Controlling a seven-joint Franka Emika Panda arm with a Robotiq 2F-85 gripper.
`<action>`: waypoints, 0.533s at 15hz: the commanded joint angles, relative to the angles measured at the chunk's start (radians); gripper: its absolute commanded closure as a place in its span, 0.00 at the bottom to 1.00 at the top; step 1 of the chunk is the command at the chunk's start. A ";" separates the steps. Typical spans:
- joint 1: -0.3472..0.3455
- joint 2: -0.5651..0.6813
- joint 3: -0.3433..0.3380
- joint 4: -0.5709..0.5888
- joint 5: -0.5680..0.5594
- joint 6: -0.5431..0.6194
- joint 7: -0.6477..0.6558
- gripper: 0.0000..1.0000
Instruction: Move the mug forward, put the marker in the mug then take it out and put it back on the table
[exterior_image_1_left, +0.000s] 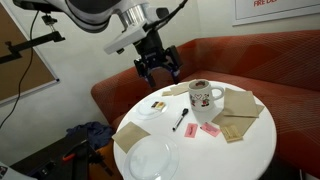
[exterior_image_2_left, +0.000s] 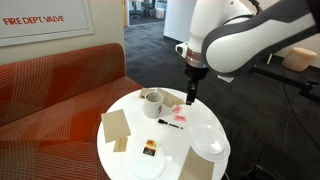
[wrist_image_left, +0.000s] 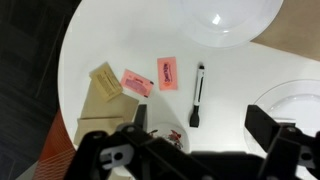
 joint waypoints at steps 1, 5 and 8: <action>-0.011 -0.008 -0.008 -0.076 0.021 0.068 -0.053 0.00; -0.018 0.038 -0.002 -0.100 0.040 0.133 -0.098 0.00; -0.014 0.087 0.003 -0.099 0.031 0.208 -0.072 0.00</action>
